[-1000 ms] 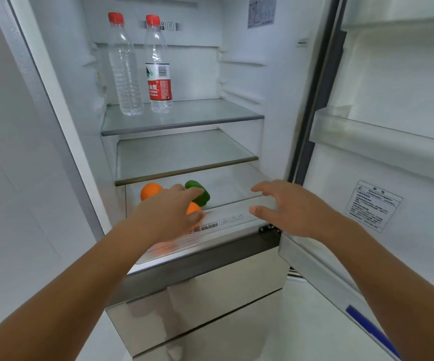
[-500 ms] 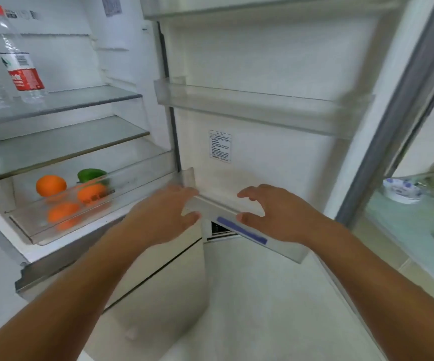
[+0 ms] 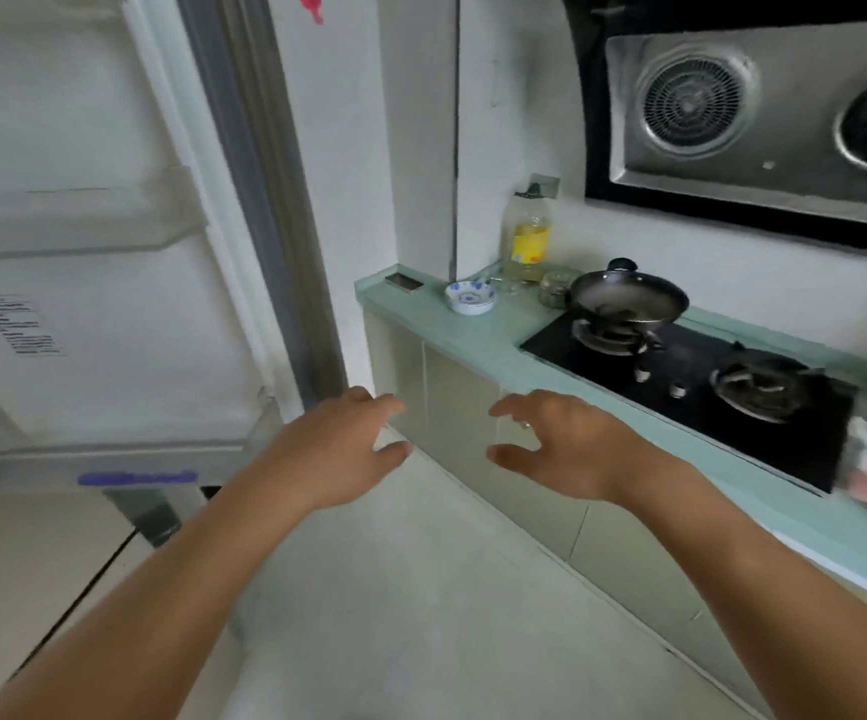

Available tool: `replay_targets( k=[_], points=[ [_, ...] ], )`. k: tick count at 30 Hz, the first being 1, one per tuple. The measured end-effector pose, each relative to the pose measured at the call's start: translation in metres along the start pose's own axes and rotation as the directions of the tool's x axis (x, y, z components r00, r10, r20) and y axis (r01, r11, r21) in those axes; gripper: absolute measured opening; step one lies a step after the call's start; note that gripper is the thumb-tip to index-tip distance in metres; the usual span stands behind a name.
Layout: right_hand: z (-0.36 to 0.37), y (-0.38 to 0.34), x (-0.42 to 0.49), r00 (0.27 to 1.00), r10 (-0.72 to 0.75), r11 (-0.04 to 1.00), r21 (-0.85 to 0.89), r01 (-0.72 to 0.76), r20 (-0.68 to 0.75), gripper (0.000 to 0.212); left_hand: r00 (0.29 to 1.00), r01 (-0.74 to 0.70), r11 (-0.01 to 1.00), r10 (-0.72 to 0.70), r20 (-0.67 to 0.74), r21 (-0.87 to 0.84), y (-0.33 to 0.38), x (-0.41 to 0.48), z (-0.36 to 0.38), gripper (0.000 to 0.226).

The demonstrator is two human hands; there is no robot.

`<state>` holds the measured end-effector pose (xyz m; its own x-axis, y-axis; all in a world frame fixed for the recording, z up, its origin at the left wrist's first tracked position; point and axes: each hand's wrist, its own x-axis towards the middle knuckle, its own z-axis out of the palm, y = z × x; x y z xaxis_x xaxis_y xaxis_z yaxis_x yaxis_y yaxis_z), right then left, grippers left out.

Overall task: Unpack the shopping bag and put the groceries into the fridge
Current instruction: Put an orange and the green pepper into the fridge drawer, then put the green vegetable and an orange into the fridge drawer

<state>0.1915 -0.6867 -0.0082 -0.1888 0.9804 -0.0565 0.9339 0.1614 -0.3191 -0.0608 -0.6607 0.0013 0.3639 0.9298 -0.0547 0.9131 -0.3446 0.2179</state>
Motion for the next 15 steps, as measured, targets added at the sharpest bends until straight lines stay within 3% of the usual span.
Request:
replay_targets(
  k=[6, 15],
  points=[
    [-0.024, 0.107, -0.055, 0.96, 0.272, 0.962, 0.027, -0.271, -0.063, 0.05, 0.962, -0.258, 0.966, 0.256, 0.098, 0.01, 0.111, 0.083, 0.037, 0.054],
    [-0.047, 0.264, -0.104, 0.807, 0.582, 0.813, 0.048, -0.58, -0.098, 0.052, 0.812, -0.552, 0.834, 0.545, 0.208, -0.03, 0.281, 0.21, 0.108, 0.051]
  ],
)
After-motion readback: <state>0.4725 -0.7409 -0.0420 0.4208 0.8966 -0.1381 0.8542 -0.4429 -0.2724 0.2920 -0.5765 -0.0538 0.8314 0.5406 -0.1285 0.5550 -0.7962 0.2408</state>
